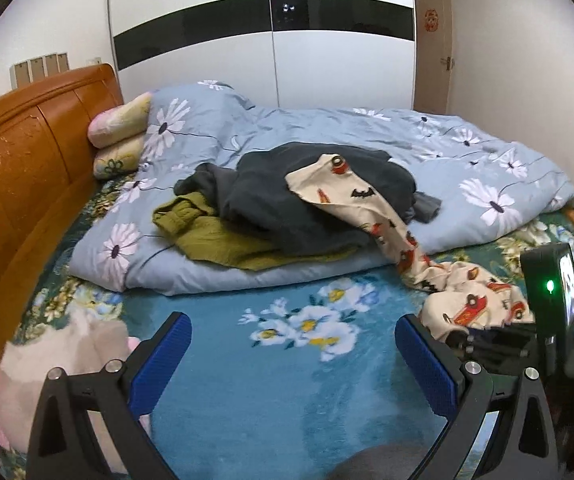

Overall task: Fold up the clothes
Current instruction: 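Drag the pajama pants with the right gripper onto the green floral bedspread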

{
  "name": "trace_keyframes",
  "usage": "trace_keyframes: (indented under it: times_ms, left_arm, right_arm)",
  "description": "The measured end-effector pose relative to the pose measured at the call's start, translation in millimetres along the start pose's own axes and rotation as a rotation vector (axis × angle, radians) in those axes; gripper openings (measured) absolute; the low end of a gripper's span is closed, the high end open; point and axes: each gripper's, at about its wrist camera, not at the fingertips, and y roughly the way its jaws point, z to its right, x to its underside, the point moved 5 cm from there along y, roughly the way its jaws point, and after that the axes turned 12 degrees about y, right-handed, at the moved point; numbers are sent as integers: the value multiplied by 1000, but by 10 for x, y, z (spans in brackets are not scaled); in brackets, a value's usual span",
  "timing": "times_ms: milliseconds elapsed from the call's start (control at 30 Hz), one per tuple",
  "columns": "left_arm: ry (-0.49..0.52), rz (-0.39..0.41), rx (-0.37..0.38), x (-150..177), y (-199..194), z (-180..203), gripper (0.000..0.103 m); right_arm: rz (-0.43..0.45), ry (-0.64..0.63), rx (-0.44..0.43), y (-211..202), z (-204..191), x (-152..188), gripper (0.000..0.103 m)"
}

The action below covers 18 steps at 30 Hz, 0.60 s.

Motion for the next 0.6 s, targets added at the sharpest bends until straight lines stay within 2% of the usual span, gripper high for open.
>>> trace_keyframes:
  times_ms: [67, 167, 267, 333, 400, 500, 600]
  left_arm:
    - [-11, -6, 6, 7, 42, -11, 103]
    - [-34, -23, 50, -12, 148, 76, 103]
    - [-51, -36, 103, -56, 290, 270, 103]
    - [-32, -59, 125, -70, 397, 446, 103]
    - [-1, -77, 140, -80, 478, 617, 103]
    - [49, -96, 138, -77, 568, 819, 103]
    - [65, -113, 132, -58, 621, 885, 103]
  right_arm:
    - [-10, 0, -15, 28, -40, 120, 12]
    - [-3, -1, -33, -91, 55, 229, 20]
    - [26, 39, -70, -281, 255, 322, 56]
    - [60, 78, -108, -468, 508, 390, 57]
    - [101, 136, -100, -617, 821, 423, 57]
    - [137, 356, -68, -685, 1559, 500, 57]
    - [72, 712, -81, -451, 2350, 681, 57]
